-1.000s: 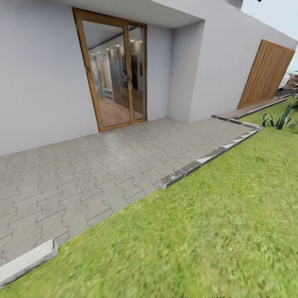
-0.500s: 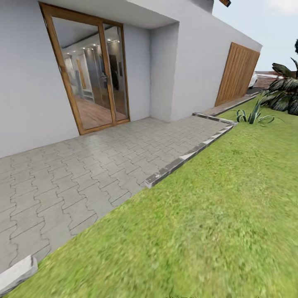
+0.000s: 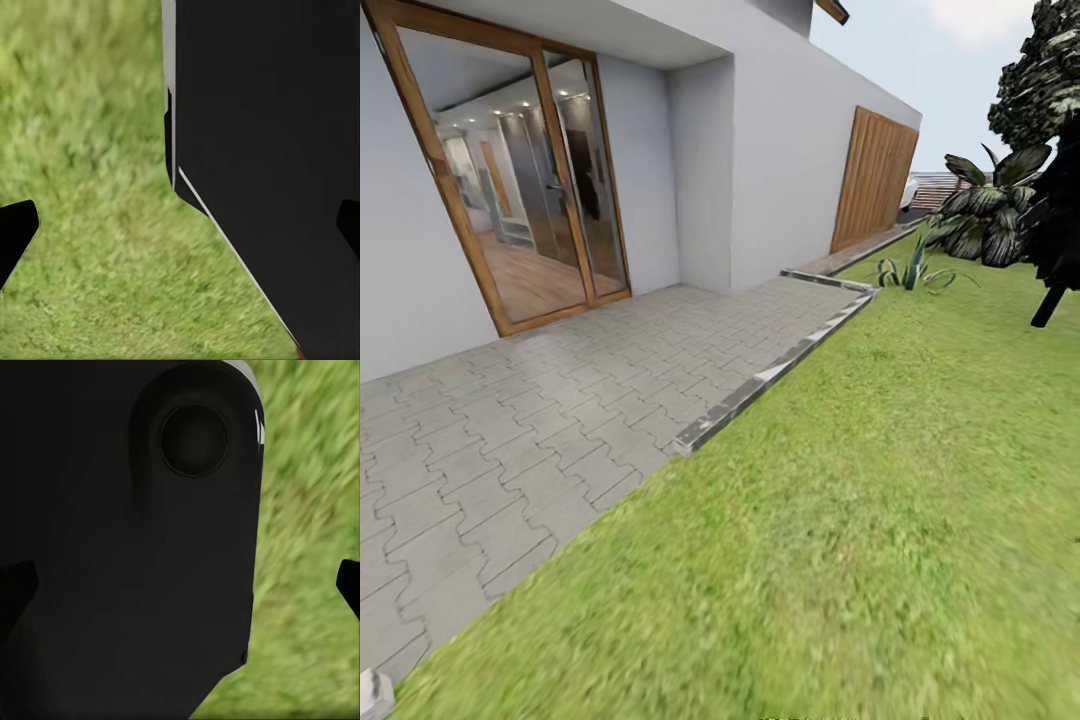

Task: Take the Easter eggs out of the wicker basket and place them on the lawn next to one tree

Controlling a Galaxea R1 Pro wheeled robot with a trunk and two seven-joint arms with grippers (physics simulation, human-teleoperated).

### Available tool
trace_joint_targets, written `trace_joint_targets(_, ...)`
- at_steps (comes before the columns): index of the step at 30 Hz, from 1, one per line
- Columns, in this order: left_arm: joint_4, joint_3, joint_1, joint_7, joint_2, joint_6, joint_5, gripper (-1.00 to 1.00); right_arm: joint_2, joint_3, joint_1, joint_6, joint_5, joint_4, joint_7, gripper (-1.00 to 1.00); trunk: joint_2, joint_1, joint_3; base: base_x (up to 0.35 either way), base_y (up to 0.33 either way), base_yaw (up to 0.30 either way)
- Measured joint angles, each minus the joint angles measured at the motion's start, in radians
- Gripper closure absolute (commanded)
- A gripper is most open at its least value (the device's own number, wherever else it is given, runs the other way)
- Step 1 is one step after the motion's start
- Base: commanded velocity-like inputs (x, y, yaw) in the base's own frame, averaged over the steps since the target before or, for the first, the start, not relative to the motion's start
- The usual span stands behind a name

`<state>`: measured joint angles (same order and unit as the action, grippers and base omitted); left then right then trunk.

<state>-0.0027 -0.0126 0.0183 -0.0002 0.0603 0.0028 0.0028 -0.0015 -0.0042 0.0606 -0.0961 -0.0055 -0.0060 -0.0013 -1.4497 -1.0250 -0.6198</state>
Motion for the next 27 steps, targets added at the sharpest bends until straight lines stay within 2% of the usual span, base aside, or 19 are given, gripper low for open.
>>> trace_joint_targets(27,0.000,0.000,0.000,0.000,0.000,0.000,0.000,-1.00,0.000,0.000,0.000,0.000,-0.001,0.000,0.000,-1.00,0.000,0.000,0.000,0.000,0.000,-0.282)
